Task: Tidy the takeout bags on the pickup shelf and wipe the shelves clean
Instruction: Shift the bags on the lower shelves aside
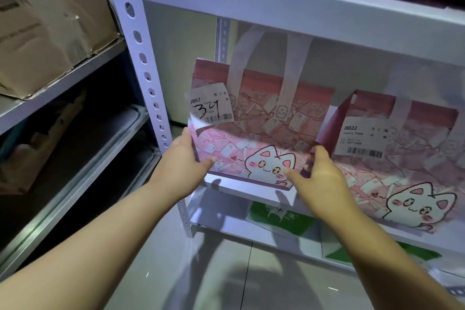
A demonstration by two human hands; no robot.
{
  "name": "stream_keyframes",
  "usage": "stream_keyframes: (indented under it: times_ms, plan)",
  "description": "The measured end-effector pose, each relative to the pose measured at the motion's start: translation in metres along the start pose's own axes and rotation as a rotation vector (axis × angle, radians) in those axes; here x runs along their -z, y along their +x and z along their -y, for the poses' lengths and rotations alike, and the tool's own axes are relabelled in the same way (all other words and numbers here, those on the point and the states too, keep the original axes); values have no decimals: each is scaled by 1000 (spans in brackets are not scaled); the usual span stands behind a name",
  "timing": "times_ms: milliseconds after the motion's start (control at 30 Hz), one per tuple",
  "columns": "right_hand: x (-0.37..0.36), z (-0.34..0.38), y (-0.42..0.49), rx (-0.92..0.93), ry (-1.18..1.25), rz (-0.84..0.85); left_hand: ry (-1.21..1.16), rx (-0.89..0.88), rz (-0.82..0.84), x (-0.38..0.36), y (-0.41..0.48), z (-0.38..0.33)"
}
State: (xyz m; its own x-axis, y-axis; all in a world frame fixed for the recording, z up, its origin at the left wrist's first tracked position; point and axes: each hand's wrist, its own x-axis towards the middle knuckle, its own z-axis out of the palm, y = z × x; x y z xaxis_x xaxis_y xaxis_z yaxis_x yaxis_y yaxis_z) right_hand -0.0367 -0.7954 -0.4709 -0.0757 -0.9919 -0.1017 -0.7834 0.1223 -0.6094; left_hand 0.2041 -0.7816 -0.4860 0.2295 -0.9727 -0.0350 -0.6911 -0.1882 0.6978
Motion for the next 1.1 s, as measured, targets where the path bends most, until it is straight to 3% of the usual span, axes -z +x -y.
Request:
stream_keyframes:
  times_ms: [233, 467, 667, 867, 1100]
  plan:
    - [1, -1, -2, 22, -47, -8, -1, -43, -5, -2, -7, 0]
    - [8, -3, -11, 55, -76, -9, 142, -11, -11, -4, -20, -6]
    - [29, -11, -22, 146, -167, -64, 203, -31, 84, -17, -42, -22]
    - [63, -52, -31, 173, -175, -104, 156, -108, 173, -59, -52, -59]
    - [108, -125, -34, 69, -213, -200, 104, -188, 191, -113, -61, -110]
